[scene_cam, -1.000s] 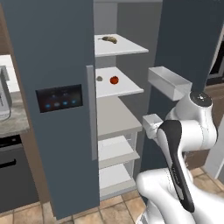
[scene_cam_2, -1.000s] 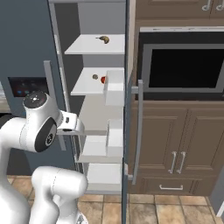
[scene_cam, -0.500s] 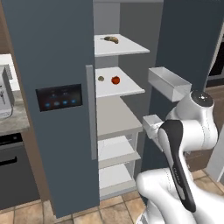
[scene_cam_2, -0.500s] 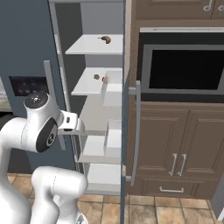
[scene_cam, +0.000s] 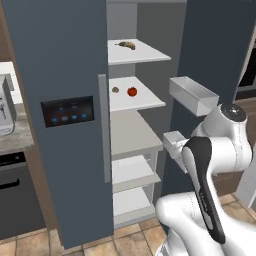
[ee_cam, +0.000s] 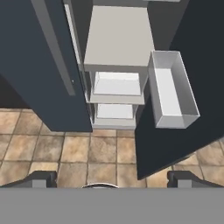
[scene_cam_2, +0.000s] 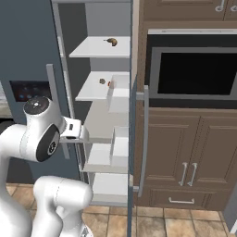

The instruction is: Place the tomato in the correct fridge rack based on whether it is a fruit or vegetable. Finally, close the fridge door.

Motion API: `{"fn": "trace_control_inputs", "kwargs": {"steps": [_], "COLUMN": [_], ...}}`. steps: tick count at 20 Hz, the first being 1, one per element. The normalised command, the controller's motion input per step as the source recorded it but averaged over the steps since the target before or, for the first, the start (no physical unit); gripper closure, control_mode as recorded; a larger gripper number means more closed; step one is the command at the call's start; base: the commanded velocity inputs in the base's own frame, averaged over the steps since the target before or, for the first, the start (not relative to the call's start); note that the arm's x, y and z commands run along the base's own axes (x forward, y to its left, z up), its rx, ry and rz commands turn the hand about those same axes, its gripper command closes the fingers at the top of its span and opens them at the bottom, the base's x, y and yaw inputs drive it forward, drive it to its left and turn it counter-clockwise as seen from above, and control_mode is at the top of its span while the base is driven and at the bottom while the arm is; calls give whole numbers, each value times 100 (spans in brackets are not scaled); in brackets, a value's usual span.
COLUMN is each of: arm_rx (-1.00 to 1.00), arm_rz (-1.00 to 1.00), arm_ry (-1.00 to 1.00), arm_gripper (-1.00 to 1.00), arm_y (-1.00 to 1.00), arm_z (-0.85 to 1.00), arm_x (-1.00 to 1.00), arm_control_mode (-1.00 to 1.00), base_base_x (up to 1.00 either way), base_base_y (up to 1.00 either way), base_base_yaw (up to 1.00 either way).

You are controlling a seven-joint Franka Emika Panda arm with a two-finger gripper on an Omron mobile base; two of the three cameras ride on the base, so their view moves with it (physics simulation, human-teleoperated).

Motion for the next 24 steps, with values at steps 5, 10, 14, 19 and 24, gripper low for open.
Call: {"fn": "trace_control_inputs", "kwargs": {"steps": [5,10,14,19,24], "arm_rx": [2,5,6,9,14], "arm_rz": [-5,-16,-17,-9,0], "arm_ry": [-12,-15,-9,-13,-18], "arm_gripper": [-100,-100,-100,-100,-100], "arm_y": [-36,-62,-79,-84,-82], "arm_z": [0,0,0,-9,-10], "arm_x": [-61,-64,-29,-6,0], "arm_control_mode": [-100,-100,-100,-100,-100], "base_base_x": [0,0,0,0,0], "base_base_y": [0,0,0,0,0], "base_base_yaw": [0,0,0,0,0]}}
